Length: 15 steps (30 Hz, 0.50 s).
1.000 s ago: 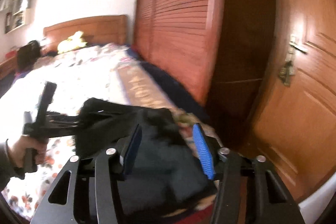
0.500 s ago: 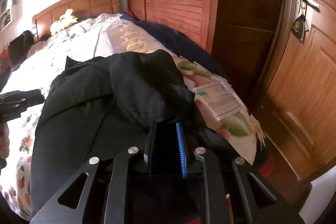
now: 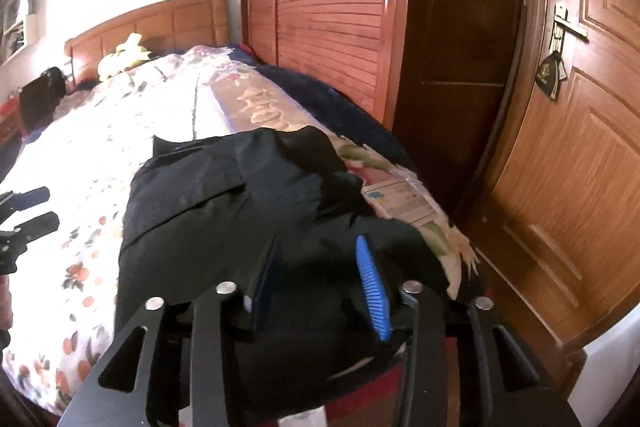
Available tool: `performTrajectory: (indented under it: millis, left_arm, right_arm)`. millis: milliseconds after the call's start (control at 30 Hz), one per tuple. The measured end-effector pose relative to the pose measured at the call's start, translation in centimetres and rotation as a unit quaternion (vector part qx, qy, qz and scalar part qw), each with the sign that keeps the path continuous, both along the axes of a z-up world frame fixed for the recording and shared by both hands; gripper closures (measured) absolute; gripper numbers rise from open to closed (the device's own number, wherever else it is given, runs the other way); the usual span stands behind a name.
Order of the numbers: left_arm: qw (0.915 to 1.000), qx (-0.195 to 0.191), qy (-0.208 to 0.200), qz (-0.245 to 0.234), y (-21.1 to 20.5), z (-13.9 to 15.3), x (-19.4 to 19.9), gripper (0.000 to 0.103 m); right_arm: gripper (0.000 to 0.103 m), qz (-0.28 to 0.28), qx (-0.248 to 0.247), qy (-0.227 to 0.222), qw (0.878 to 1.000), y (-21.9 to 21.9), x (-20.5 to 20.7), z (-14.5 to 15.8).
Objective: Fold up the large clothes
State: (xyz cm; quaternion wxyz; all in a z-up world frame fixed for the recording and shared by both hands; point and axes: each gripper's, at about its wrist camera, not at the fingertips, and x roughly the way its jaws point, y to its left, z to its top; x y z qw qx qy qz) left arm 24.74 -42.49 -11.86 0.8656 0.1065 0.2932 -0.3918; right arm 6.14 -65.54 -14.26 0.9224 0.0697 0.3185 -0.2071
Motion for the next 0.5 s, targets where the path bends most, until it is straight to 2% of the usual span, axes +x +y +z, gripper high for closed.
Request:
performTrajectory:
  millis: [33, 67, 167, 333, 500]
  left_arm:
    - [1.0, -0.001, -0.001, 0.0, 0.4, 0.3, -0.5, 0.014]
    - [0.9999, -0.005, -0.008, 0.004, 1.0, 0.7, -1.2, 0.002]
    - [0.9996, -0.009, -0.025, 0.012, 2.6, 1.7, -2.8, 0.003]
    - [0.9988, -0.015, -0.036, 0.029, 5.7, 3.2, -5.1, 0.003]
    - [0.9967, -0.018, -0.054, 0.057, 9.5, 4.6, -7.6, 0.003]
  right_arm:
    - [0.057, 0.0, 0.0, 0.001, 1.0, 0.2, 0.0, -0.1]
    - [0.054, -0.002, -0.001, 0.005, 1.0, 0.4, 0.0, -0.3]
    - [0.052, -0.007, 0.006, 0.016, 1.0, 0.6, 0.2, -1.0]
    - [0.049, 0.012, 0.006, -0.005, 1.0, 2.8, -0.4, -0.1]
    - [0.033, 0.046, 0.004, -0.03, 0.998, 6.8, -0.9, 1.1]
